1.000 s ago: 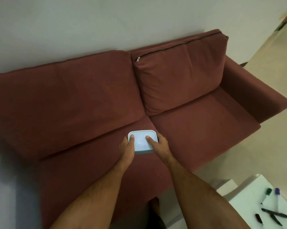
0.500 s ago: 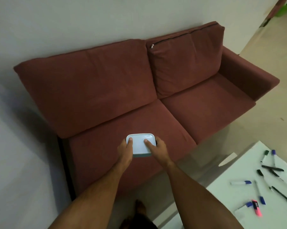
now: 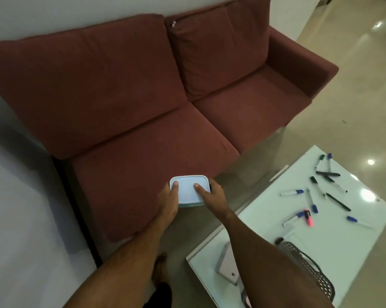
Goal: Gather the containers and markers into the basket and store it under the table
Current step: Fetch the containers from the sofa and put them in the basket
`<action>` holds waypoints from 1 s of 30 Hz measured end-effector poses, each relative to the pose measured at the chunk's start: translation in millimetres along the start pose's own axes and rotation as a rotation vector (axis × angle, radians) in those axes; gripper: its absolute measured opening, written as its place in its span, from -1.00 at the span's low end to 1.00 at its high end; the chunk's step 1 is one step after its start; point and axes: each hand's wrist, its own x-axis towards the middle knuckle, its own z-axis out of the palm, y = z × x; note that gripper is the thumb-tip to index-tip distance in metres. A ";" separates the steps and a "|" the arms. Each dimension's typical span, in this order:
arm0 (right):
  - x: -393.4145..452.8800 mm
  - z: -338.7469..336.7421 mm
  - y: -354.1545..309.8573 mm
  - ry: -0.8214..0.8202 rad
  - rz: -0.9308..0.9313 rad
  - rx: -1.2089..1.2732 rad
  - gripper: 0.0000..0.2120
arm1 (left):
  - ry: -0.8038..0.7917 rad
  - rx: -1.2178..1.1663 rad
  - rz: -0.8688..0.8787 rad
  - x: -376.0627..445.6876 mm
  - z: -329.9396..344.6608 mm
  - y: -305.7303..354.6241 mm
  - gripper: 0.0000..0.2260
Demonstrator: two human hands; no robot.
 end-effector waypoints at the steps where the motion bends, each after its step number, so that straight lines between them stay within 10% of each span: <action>1: -10.8 -10.3 8.6 0.006 0.009 -0.001 -0.56 | -0.007 0.012 0.001 -12.9 10.2 -3.4 -0.65; 30: -233.5 -260.1 185.4 0.012 0.100 -0.375 -0.61 | -0.189 0.006 -0.072 -312.8 235.6 -87.8 -0.67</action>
